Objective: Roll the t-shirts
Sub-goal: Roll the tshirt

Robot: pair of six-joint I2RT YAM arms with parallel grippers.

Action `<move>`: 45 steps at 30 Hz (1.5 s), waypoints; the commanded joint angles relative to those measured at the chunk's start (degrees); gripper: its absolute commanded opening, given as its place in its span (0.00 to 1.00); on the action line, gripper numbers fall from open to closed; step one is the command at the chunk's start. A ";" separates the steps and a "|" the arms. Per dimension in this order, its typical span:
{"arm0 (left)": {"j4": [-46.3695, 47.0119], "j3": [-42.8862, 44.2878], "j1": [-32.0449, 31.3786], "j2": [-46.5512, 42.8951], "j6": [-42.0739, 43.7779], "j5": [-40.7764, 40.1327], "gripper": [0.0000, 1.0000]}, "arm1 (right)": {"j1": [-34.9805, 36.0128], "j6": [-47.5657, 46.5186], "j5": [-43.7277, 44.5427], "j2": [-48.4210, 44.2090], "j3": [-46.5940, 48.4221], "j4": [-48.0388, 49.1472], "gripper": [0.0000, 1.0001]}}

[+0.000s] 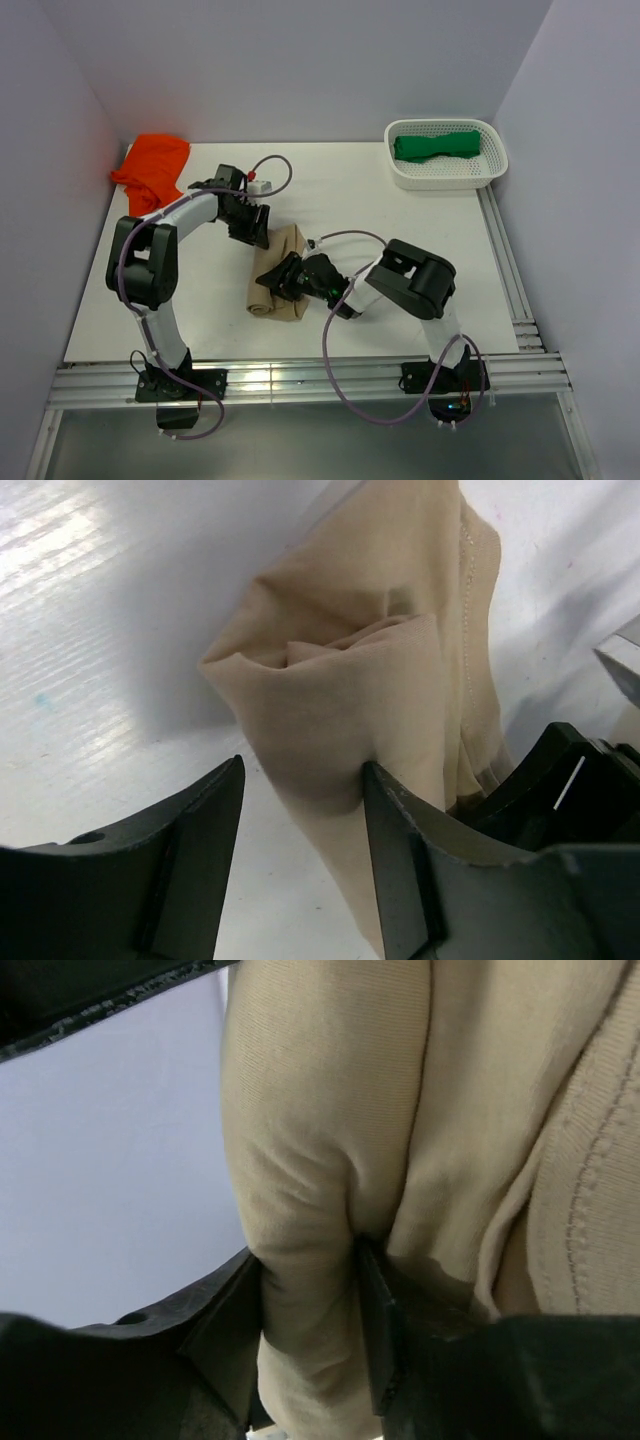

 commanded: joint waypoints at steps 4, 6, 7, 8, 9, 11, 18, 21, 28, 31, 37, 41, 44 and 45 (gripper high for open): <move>0.61 -0.20 -4.48 -1.56 -3.65 -7.83 0.53 | 1.55 -9.20 9.39 -10.16 9.53 -38.06 0.58; 0.61 -0.73 -5.18 -2.10 -3.65 -8.98 0.53 | 1.99 -11.58 12.23 -11.23 13.66 -45.50 0.60; 0.35 -0.82 -5.45 -2.19 -3.65 -9.94 0.53 | 2.25 -12.10 14.42 -12.10 14.63 -50.40 0.62; 0.17 -0.91 -5.97 -2.36 -3.65 -10.38 0.53 | 2.69 -12.54 15.22 -12.46 16.30 -52.54 0.63; 0.17 -0.91 -6.15 -2.45 -3.65 -10.65 0.53 | 2.96 -13.42 16.01 -12.64 17.27 -54.56 0.64; 0.00 -0.91 -6.42 -2.45 -3.83 -11.62 0.52 | 3.40 -14.30 19.09 -12.90 19.73 -61.67 0.67; -0.53 -0.56 -7.12 -2.10 -3.91 -13.20 0.51 | 8.31 -17.12 31.30 -10.54 35.63 -84.86 0.71; -0.62 -0.56 -7.47 -2.19 -3.91 -13.38 0.51 | 9.99 -17.65 35.61 -9.22 40.82 -88.59 0.69; -0.71 -0.56 -8.17 -2.19 -4.09 -13.46 0.51 | 11.40 -20.46 36.59 -2.11 50.93 -94.12 0.57; -0.79 -0.73 -8.35 -2.36 -4.18 -13.46 0.51 | 11.49 -20.72 37.11 0.79 54.01 -96.41 0.53; -0.71 -1.08 -8.44 -2.45 -3.83 -13.12 0.53 | 11.49 -18.79 38.17 2.30 53.15 -99.50 0.46; -0.79 -1.00 -8.44 -3.06 -3.39 -12.41 0.57 | 11.57 -17.39 38.17 0.99 50.16 -99.15 0.38; -1.32 -0.38 -8.44 -4.12 -2.86 -11.19 0.62 | 11.57 -16.59 37.91 0.19 47.43 -98.09 0.34; -1.49 -0.21 -8.44 -4.64 -2.69 -10.92 0.64 | 11.66 -16.33 37.65 -0.59 46.64 -97.13 0.31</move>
